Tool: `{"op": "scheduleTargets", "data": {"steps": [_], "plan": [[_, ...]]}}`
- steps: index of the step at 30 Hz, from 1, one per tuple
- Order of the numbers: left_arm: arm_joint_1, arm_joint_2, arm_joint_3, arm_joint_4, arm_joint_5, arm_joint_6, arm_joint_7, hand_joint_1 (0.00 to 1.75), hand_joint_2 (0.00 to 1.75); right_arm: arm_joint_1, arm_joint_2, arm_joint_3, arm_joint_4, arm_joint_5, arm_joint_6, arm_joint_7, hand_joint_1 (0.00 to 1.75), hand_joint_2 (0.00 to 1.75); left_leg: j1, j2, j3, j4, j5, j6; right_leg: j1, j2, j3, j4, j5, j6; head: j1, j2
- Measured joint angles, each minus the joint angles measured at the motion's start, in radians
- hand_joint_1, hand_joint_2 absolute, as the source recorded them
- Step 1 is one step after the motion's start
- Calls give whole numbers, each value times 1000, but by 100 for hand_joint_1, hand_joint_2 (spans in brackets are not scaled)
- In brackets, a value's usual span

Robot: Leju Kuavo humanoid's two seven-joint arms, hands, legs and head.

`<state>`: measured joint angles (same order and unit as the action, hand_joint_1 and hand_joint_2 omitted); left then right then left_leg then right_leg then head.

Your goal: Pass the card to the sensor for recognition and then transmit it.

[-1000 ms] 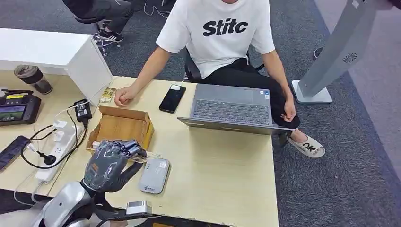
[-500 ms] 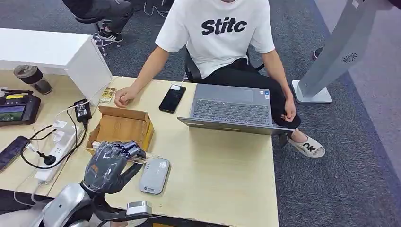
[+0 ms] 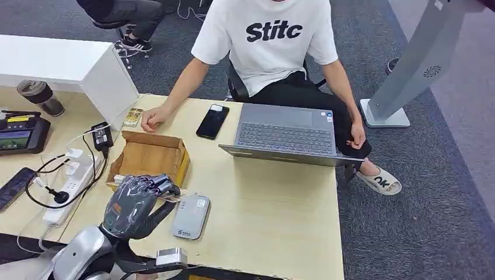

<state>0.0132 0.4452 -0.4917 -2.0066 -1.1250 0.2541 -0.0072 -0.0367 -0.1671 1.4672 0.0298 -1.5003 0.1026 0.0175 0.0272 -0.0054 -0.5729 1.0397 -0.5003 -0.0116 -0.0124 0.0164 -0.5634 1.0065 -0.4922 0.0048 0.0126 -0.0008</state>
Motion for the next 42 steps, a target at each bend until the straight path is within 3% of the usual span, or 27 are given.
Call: {"op": "scheduleTargets", "data": {"steps": [27, 28, 30, 31, 34, 42], "plan": [[0, 0, -1, 0, 0, 0, 0, 175, 175, 0, 0, 0, 0, 0, 0, 0, 0, 175, 0, 0, 0, 0, 0, 0, 0, 0, 0, 0, 0, 0, 0, 0], [3, 0, 0, 0, 19, -26, 24, 175, 175, 0, 1, 0, 0, 3, 0, 0, 0, 175, 0, 0, -1, 0, 0, 0, 0, 0, 0, 0, 0, 0, 0, 0], [38, -14, 13, 7, 115, -167, 131, 175, 175, -2, 9, 13, -1, 25, 0, 4, 0, 175, 0, 1, 0, -1, -1, 0, 0, 2, 0, 0, 0, 0, 0, 0], [56, -28, 21, 41, 133, -209, 139, 175, 175, -2, 17, 23, -1, 38, 0, 7, 0, 175, 0, 1, 1, -1, -1, 0, 0, 2, 0, 0, 0, 0, 0, 0], [98, -45, 32, 167, 133, -125, 53, 175, 175, -3, 33, 35, -2, 49, 0, 14, 0, 175, 0, 1, 0, 0, -1, 0, 0, 1, 0, 0, 0, 0, -1, 0], [122, -71, 48, 254, 131, -121, 53, 175, 175, -9, 43, 53, -3, 44, 2, 18, 0, 175, 0, 0, 0, 0, 0, 0, 0, 0, 0, 0, 0, 0, 0, 0]]}}
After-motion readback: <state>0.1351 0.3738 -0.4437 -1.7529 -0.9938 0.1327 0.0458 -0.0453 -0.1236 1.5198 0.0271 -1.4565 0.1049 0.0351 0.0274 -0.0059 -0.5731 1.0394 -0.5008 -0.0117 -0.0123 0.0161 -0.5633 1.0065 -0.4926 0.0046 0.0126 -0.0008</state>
